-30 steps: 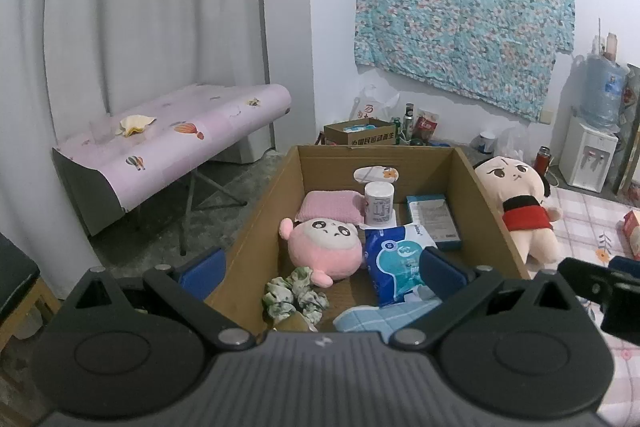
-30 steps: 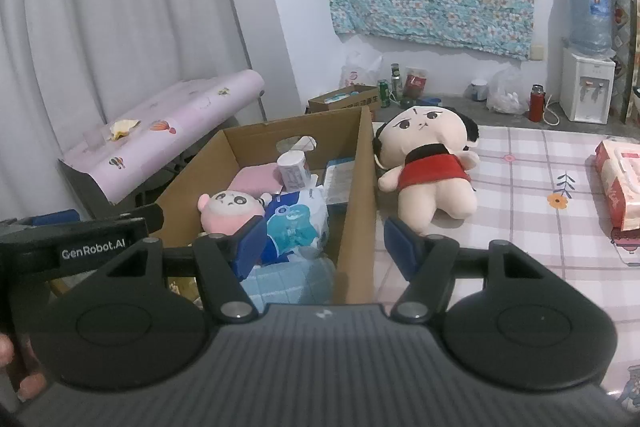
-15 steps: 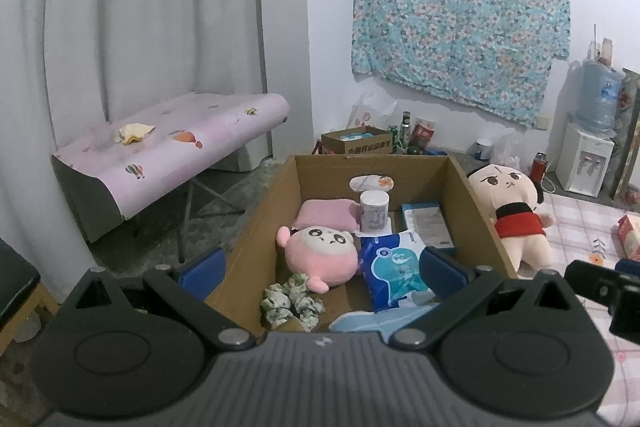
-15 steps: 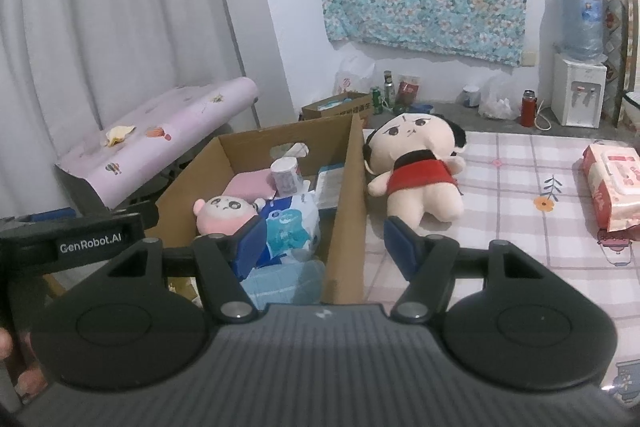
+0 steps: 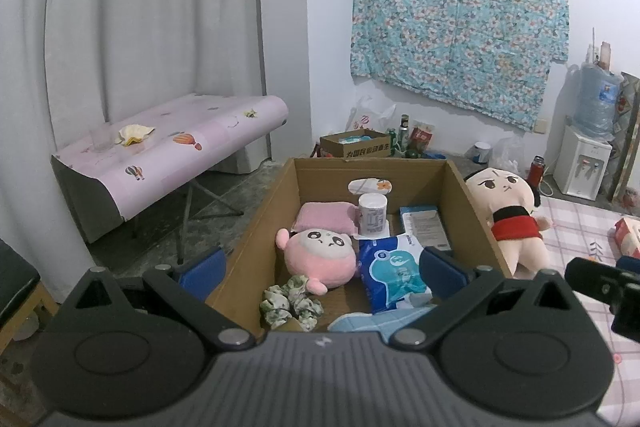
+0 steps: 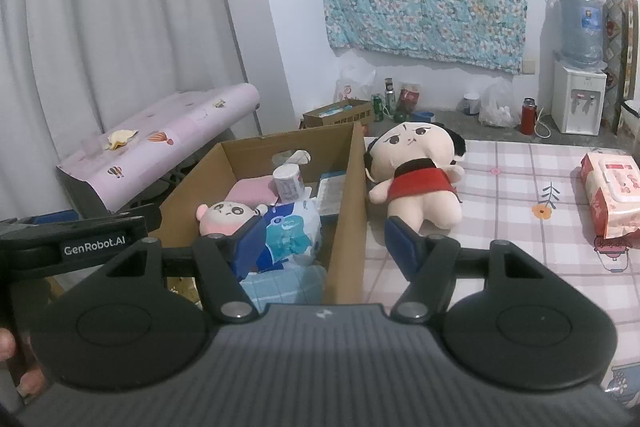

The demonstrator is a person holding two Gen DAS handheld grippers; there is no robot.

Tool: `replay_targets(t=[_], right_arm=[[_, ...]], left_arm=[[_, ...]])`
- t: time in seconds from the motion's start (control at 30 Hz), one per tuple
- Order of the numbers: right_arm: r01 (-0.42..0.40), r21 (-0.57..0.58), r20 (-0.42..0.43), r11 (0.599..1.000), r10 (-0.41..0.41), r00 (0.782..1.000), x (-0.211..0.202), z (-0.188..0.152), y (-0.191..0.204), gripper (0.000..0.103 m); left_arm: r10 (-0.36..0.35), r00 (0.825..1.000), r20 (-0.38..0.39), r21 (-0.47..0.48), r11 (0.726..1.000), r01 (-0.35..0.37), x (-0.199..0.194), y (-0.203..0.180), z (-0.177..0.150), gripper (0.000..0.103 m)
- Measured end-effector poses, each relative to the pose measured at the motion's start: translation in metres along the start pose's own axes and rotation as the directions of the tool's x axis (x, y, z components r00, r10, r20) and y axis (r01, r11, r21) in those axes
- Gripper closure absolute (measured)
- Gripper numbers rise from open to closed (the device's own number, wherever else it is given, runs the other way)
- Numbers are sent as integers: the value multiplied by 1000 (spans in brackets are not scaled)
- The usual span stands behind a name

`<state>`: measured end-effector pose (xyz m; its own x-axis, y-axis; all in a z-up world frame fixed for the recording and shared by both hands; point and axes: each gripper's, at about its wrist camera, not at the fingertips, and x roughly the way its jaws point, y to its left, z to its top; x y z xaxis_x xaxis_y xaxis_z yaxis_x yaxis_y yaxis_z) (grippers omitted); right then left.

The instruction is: Organize soft objects

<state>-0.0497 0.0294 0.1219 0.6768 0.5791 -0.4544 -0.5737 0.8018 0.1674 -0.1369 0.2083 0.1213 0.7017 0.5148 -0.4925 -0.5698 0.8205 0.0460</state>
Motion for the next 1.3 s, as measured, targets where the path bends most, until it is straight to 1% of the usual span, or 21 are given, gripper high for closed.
replay_targets(t=[1.3], right_arm=[[2,-5,-6,1000,-2,1000,-1,-3,0,37]], left_arm=[[-3,1000,4,-7,1000,3,-6,0,0,0]])
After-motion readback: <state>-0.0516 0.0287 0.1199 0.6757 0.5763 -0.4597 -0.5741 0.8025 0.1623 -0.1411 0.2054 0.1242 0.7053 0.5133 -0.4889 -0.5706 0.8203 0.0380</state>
